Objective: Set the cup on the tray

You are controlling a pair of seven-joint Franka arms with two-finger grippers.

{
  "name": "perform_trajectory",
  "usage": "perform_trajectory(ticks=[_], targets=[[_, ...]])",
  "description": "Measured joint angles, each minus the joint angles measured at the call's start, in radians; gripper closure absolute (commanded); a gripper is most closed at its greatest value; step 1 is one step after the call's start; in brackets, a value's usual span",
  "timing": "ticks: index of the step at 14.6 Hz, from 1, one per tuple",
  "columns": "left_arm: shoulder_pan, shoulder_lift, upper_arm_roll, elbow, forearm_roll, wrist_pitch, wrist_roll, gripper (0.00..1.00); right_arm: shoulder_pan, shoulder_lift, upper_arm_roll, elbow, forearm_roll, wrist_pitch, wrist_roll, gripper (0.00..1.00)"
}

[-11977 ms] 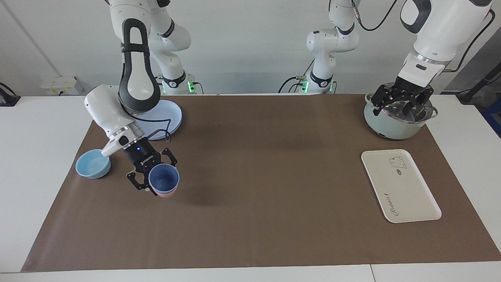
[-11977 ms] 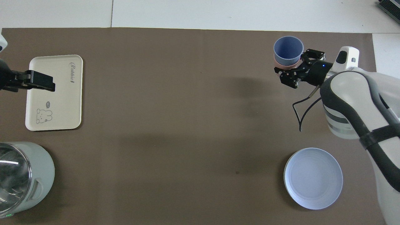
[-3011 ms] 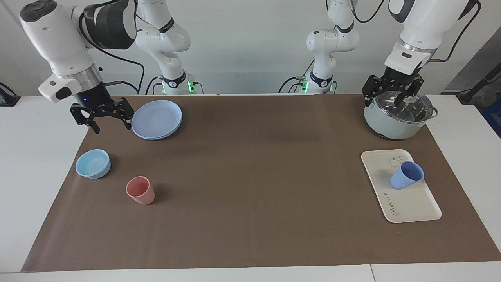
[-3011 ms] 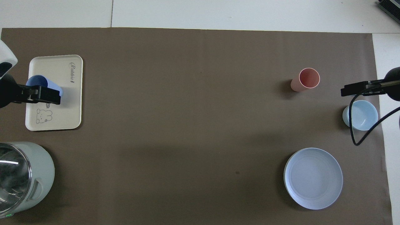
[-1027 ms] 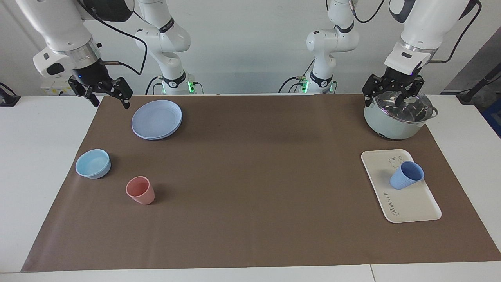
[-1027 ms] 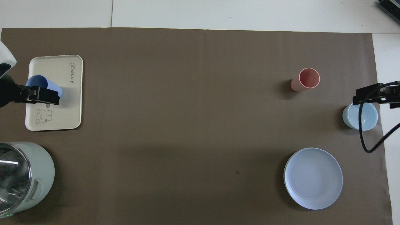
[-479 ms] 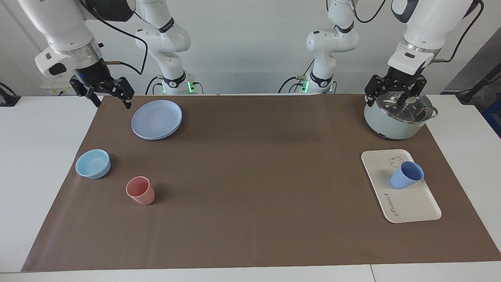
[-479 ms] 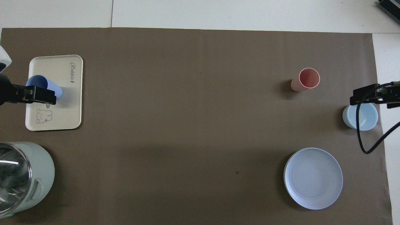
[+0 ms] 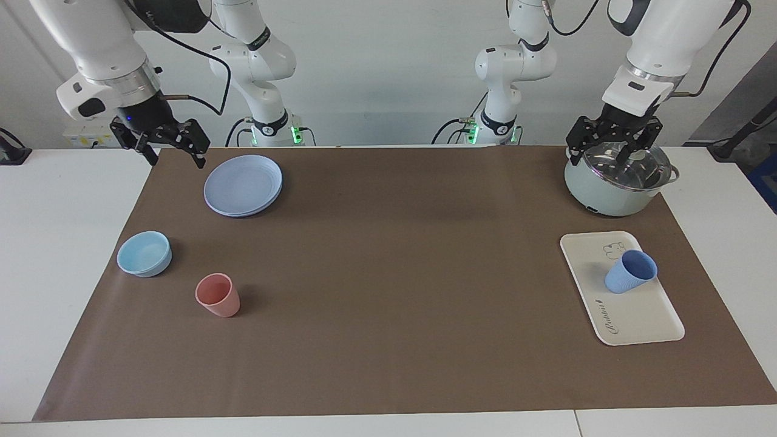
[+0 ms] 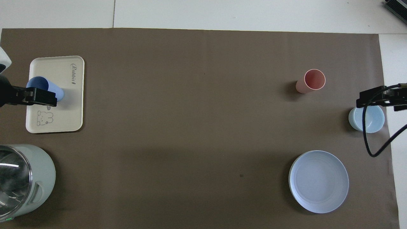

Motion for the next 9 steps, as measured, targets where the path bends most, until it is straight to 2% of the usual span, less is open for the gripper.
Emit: perform_trajectory(ticks=[9], targets=[[0.000, 0.000, 0.001, 0.000, 0.000, 0.000, 0.000, 0.00, 0.026, 0.000, -0.018, 0.000, 0.000, 0.000, 0.000, 0.00]])
